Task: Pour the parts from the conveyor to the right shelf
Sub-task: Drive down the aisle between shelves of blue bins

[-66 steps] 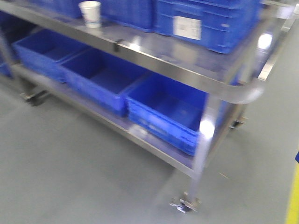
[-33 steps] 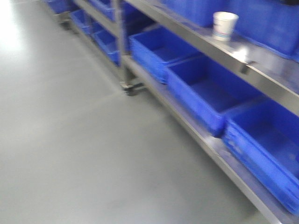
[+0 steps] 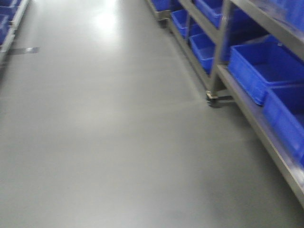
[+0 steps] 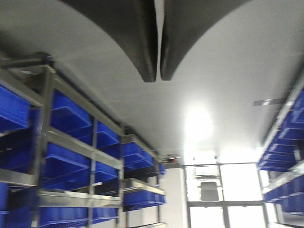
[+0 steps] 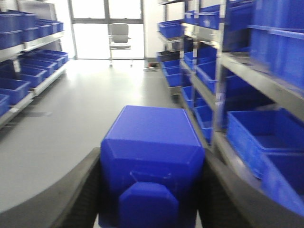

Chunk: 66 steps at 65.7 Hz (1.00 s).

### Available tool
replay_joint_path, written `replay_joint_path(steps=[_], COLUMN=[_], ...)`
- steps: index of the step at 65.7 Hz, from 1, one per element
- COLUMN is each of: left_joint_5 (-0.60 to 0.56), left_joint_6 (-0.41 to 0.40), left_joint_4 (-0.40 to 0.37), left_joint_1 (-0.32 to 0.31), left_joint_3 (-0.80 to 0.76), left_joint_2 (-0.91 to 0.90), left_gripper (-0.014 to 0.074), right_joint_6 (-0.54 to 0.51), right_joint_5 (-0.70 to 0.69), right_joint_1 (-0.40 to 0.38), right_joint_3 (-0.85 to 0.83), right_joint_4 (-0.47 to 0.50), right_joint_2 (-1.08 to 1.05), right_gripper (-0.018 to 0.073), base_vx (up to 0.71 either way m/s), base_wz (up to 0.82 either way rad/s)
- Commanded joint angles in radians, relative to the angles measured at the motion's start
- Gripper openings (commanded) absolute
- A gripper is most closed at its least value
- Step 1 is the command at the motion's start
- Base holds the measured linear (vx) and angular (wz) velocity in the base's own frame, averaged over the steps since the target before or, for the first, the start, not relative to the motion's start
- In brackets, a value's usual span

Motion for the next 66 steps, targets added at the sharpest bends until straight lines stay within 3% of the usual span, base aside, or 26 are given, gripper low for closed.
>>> replay_joint_path(steps=[1, 39, 66], left_joint_5=[-0.072, -0.072, -0.072], left_joint_6=[-0.008, -0.008, -0.008], left_joint_4=[-0.006, -0.006, -0.006], left_joint_1=[-0.005, -0.005, -0.005], left_joint_3=[-0.019, -0.019, -0.019], left_joint_2=[-0.012, -0.012, -0.012], left_gripper=[-0.0006, -0.0006, -0.0006], right_joint_6=[-0.009, -0.009, -0.009], right_joint_5=[-0.082, -0.082, -0.082], right_joint_1=[-0.003, -0.003, -0.003], right_joint_3=[-0.027, -0.027, -0.027], right_joint_4=[0.001, 0.001, 0.001], right_joint_2=[0.006, 0.006, 0.006], right_gripper=[-0.0009, -0.0009, -0.0009], base_vx=[0.07, 0.10, 0.27], base_wz=[0.67, 0.35, 0.03])
